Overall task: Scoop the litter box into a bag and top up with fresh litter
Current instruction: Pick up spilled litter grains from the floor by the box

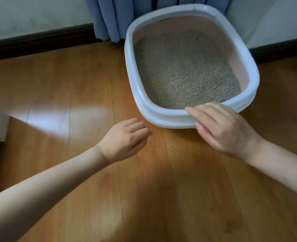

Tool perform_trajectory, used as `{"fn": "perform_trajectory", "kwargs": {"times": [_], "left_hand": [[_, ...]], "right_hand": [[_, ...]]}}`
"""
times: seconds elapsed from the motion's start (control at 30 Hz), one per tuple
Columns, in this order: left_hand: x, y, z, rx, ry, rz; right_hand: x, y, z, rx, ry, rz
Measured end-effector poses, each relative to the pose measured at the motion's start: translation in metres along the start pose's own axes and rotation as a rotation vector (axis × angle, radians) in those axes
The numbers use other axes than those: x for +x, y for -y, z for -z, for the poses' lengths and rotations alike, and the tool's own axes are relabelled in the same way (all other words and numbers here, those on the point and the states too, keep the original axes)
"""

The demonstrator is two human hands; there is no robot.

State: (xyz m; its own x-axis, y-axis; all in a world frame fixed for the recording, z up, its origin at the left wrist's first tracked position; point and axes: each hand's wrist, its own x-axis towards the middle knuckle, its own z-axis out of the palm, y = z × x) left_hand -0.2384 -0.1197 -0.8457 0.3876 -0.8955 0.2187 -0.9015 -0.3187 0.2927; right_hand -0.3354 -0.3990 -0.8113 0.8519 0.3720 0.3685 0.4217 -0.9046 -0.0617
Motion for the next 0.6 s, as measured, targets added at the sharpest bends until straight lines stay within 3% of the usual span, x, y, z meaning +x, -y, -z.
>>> {"fn": "perform_trajectory", "kwargs": {"times": [0.1,0.17,0.23,0.4,0.5,0.6], "left_hand": [[-0.008,0.001,-0.028,-0.040,0.069,0.116],[-0.009,0.002,-0.041,-0.062,0.112,0.198],[-0.007,0.004,-0.053,-0.087,0.144,0.256],[0.011,0.010,-0.072,-0.120,0.192,0.328],[0.020,0.007,-0.078,-0.135,0.171,0.386],[0.024,0.001,-0.082,-0.120,0.134,0.381]], "right_hand": [[-0.008,0.015,-0.004,0.167,0.020,-0.055],[-0.015,0.031,-0.008,0.428,0.044,-0.192],[-0.021,0.045,-0.015,0.773,0.097,-0.472],[-0.026,0.053,-0.034,1.790,0.440,-1.352],[-0.030,0.052,-0.038,2.020,0.372,-1.600],[-0.035,0.053,-0.043,2.066,0.273,-1.672]]}}
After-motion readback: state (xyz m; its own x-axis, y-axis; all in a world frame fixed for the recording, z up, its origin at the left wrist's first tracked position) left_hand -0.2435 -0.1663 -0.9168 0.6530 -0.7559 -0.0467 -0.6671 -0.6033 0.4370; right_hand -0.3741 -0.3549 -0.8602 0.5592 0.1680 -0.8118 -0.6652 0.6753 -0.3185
